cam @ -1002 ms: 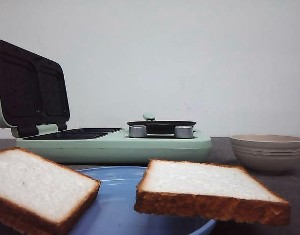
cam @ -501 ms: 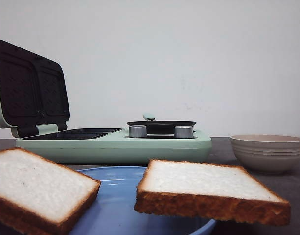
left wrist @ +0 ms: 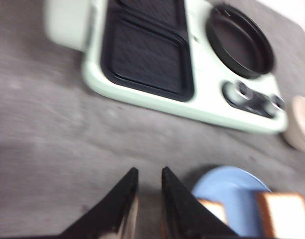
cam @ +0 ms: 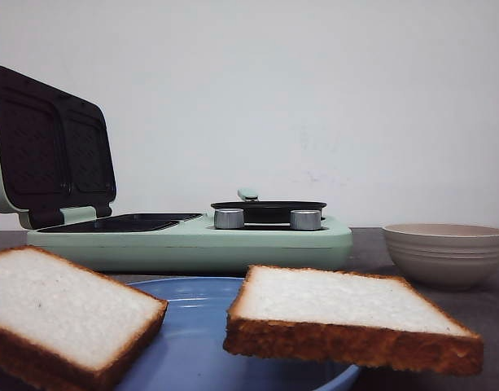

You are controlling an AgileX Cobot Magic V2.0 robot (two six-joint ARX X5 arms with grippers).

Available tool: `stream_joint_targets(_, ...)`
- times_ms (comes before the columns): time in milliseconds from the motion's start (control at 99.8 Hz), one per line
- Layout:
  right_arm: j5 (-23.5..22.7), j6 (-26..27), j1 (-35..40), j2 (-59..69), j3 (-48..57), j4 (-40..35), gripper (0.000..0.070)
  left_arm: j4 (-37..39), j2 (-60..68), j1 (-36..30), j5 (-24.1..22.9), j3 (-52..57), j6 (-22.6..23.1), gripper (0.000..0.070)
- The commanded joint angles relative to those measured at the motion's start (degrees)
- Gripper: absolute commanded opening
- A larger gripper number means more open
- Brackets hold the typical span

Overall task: Make breakfast with bread and shrimp
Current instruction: 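Move the left gripper down to the bread slice on the blue plate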

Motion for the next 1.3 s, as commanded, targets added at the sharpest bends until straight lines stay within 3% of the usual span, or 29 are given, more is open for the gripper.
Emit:
stream_joint_targets(0, -0.85, -1.90, -0.11, 2.19, 1.62, -0.31, 0.0000, -0.26, 2.47, 0.04, 3.76, 1.40, 1.46, 0.0004)
stream_joint_targets(190, -2.16, -2.03, -0.04, 3.04, 2.10, 0.55, 0.0000, -4.74, 7.04, -0.02, 10.14, 1.77, 1.60, 0.0004)
stream_joint_targets(711, -1.84, -3.67, -0.04, 2.78, 2.08, -2.10, 0.0000, -15.10, 7.56, -0.02, 11.30, 1.77, 3.15, 0.0007)
stream_joint_targets(761, -1.86, -4.11, -0.04, 2.78, 2.08, -2.32, 0.0000, -15.93, 7.56, -0.02, 11.30, 1.77, 4.15, 0.0057)
stream_joint_targets(861, -1.86, -4.50, -0.04, 2.78, 2.08, -2.58, 0.0000, -16.33, 7.58, -0.02, 11.30, 1.75, 4.57, 0.0264)
stream_joint_targets(902, -1.95, -4.50, -0.04, 2.78, 2.08, -2.58, 0.0000, -16.33, 7.58, -0.02, 11.32, 1.75, 4.55, 0.0305)
stream_joint_targets(1292, -3.13, -4.46, -0.04, 2.78, 2.08, -2.51, 0.0000, -15.13, 10.21, -4.79, 11.15, 0.02, 2.86, 0.0318)
